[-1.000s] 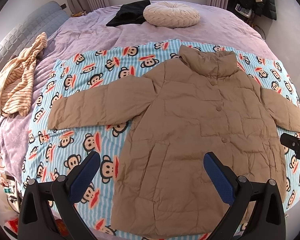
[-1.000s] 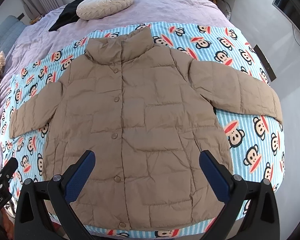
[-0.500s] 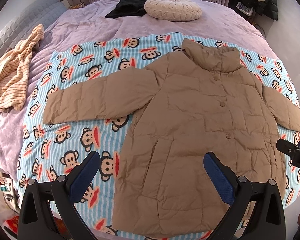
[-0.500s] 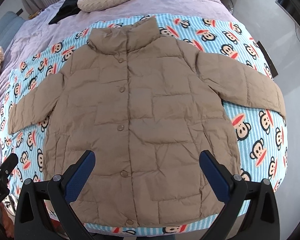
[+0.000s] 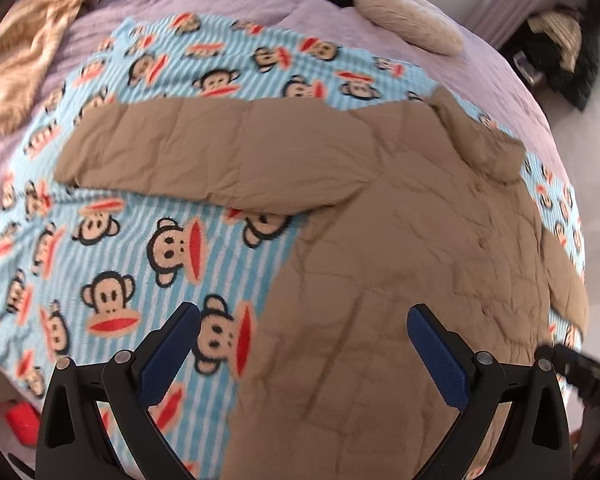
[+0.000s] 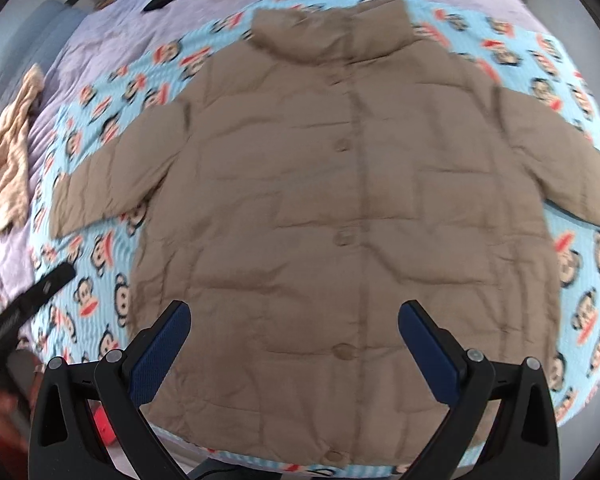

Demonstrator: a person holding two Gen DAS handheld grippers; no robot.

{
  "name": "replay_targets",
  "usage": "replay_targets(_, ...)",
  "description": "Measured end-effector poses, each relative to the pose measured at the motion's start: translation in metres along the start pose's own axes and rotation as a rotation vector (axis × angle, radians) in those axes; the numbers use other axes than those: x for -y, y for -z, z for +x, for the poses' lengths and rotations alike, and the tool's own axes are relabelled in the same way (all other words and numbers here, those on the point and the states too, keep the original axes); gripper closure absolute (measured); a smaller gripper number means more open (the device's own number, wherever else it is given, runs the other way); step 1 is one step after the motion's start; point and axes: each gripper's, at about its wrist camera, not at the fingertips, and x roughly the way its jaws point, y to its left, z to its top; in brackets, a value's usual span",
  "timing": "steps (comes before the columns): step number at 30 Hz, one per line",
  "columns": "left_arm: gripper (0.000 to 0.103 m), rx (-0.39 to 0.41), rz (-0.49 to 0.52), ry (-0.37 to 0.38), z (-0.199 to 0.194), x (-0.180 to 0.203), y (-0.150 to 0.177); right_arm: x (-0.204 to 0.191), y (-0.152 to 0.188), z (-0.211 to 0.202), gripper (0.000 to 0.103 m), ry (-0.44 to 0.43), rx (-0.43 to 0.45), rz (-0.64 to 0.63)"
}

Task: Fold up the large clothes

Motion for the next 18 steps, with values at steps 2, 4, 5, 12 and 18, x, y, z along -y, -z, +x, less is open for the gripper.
replay_targets(2, 0.0, 0.001, -0.048, 0.027, 0.017, -0.022, -0.007, -0.011, 0.0, 0.013, 0.0, -0.044, -0.008, -0.015)
replay_targets(4, 0.0, 0.008, -0.109, 0.054, 0.036, -0.046, -0.016, -0.022, 0.0, 0.028, 0.0, -0.075, -0.033, -0.029)
replay_targets(5, 0.0, 0.007, -0.153, 0.076, 0.047, -0.061, -0.022, -0.028, 0.0, 0.036, 0.0, -0.088, -0.046, -0.039)
replay_targets(12, 0.0, 0.011, -0.374, 0.194, 0.11, -0.131, -0.051, -0.058, 0.002, 0.078, 0.0, -0.128, -0.108, -0.124)
replay_targets(18, 0.0, 0.122, -0.399, 0.189, 0.122, -0.157, -0.09, -0.06, -0.011, 0.094, 0.0, -0.149, -0.094, -0.094)
